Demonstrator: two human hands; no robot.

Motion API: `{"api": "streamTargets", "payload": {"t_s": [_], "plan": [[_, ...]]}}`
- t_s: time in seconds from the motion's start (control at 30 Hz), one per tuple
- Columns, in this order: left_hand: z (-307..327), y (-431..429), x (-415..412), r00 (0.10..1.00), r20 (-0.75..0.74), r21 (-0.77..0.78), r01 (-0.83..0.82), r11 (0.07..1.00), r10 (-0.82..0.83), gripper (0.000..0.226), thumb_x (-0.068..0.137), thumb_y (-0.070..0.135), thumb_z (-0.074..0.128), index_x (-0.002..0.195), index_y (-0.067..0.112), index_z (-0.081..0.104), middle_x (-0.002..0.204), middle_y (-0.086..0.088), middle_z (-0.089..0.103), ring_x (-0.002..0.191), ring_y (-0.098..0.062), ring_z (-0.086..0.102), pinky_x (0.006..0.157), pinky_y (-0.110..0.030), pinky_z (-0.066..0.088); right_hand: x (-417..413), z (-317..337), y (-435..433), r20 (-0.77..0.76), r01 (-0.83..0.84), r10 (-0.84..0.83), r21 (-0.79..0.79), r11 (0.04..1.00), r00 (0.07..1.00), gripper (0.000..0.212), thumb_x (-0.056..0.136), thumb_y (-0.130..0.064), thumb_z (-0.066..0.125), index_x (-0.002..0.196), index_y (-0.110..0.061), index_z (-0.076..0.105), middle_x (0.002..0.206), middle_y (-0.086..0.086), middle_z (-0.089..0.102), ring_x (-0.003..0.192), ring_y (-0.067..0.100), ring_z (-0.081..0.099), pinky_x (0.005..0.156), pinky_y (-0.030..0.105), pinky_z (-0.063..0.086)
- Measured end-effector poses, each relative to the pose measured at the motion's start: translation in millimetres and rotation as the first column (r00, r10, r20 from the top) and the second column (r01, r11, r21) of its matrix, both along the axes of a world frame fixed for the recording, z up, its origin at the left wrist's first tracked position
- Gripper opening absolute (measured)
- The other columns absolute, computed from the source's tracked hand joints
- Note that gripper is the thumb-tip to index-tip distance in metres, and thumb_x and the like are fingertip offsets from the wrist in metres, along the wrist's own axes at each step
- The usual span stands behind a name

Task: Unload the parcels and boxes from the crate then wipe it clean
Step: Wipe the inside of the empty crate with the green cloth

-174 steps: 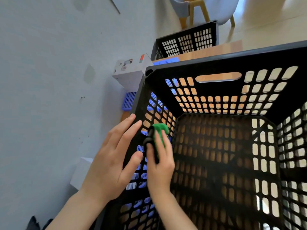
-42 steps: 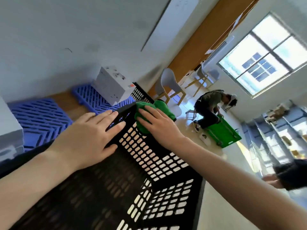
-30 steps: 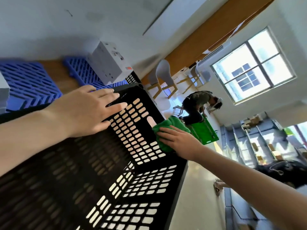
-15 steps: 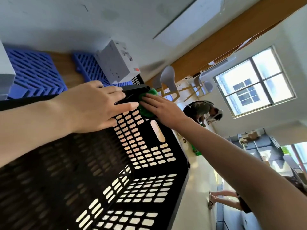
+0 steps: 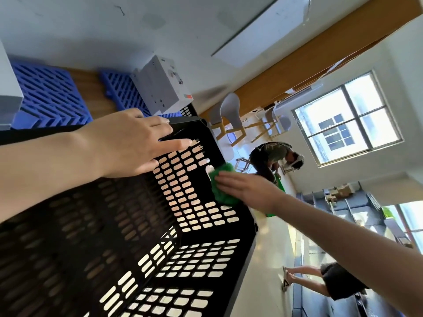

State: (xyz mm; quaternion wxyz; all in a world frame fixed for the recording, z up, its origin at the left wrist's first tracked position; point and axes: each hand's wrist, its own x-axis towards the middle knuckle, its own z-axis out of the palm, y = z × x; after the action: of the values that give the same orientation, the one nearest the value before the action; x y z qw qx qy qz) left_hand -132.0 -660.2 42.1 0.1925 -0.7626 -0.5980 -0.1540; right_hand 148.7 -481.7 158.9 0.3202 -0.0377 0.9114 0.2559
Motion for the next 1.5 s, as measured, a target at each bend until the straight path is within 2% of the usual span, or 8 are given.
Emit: {"api": "streamTargets", "payload": {"t_s": [0.17,0.3,0.57,0.93,1.1,1.2,1.4,1.5], "plan": [[-4,2,0,0.999,-0.042,0.024,-0.003,1.000,0.004,0.066,0.093,0.052,0.019,0.150,0.033,-0.009,0.147,-0.001,0.042,0.142,-0.019,0.032,0.098,-0.035,0.043,-97,-23,28,-0.193,0.055,-0.033,0.108,0.993,0.981,0.056,0.093,-0.006,0.051,0.147,-0.011,0.035,0.156,0.007,0.028,0.147,0.023,0.016,0.120,0.037,0.012],[-2,0,-1,0.999,-0.048,0.016,-0.019,1.000,0.020,0.068,0.094,0.052,0.029,0.151,0.033,-0.002,0.148,0.000,0.042,0.142,-0.018,0.032,0.097,-0.033,0.044,-58,-28,16,-0.224,0.095,-0.078,0.066,0.993,0.972,0.059,0.088,-0.003,0.057,0.144,-0.012,0.041,0.153,0.007,0.035,0.145,0.025,0.023,0.117,0.043,0.020],[2,0,1,1.000,-0.019,-0.040,-0.015,0.999,0.015,0.066,0.098,0.049,0.032,0.151,0.031,-0.004,0.154,-0.003,0.032,0.147,-0.020,0.022,0.103,-0.036,0.039,51,1,-6,0.158,-0.058,0.058,0.000,0.998,0.986,0.050,0.082,-0.012,0.071,0.130,-0.018,0.060,0.141,0.000,0.052,0.134,0.016,0.044,0.112,0.037,0.034],[3,1,0,1.000,0.010,0.002,-0.006,1.000,0.006,0.065,0.095,0.048,0.029,0.150,0.031,-0.001,0.149,-0.004,0.040,0.143,-0.020,0.032,0.097,-0.037,0.044,-80,-29,24,-0.209,-0.009,0.040,0.150,0.989,0.977,0.051,0.089,-0.004,0.052,0.139,-0.010,0.049,0.147,0.009,0.044,0.141,0.027,0.033,0.116,0.041,0.019],[2,0,0,1.000,0.023,-0.019,-0.015,1.000,0.016,0.066,0.097,0.049,0.034,0.150,0.031,-0.001,0.151,-0.003,0.036,0.145,-0.020,0.027,0.100,-0.037,0.043,14,-20,-10,-0.053,-0.025,0.028,0.068,0.997,0.998,0.045,0.085,-0.010,0.066,0.129,-0.016,0.061,0.137,0.003,0.056,0.132,0.022,0.047,0.109,0.043,0.039],[4,1,1,0.999,0.045,-0.035,-0.008,0.999,0.010,0.065,0.097,0.048,0.034,0.150,0.031,0.001,0.152,-0.004,0.034,0.145,-0.021,0.027,0.101,-0.039,0.042,34,-19,-17,0.028,-0.053,0.052,0.041,0.998,0.998,0.037,0.090,-0.016,0.050,0.124,-0.018,0.066,0.132,-0.001,0.060,0.127,0.018,0.053,0.111,0.039,0.033],[2,4,1,0.998,0.065,-0.028,-0.019,0.999,0.021,0.067,0.097,0.049,0.037,0.150,0.031,-0.001,0.152,-0.004,0.034,0.144,-0.021,0.028,0.100,-0.041,0.043,-40,-66,-12,-0.175,-0.133,0.135,0.025,0.991,0.975,0.039,0.088,-0.012,0.058,0.127,-0.011,0.062,0.135,0.006,0.058,0.129,0.024,0.050,0.107,0.041,0.042],[0,4,1,0.999,0.051,-0.029,-0.008,1.000,0.009,0.066,0.098,0.048,0.034,0.149,0.031,-0.005,0.152,-0.004,0.033,0.145,-0.021,0.026,0.100,-0.040,0.043,-50,-89,-9,-0.153,-0.056,0.068,0.083,0.995,0.986,0.041,0.089,-0.015,0.057,0.129,-0.013,0.060,0.135,0.005,0.058,0.129,0.022,0.050,0.107,0.038,0.041]]}}
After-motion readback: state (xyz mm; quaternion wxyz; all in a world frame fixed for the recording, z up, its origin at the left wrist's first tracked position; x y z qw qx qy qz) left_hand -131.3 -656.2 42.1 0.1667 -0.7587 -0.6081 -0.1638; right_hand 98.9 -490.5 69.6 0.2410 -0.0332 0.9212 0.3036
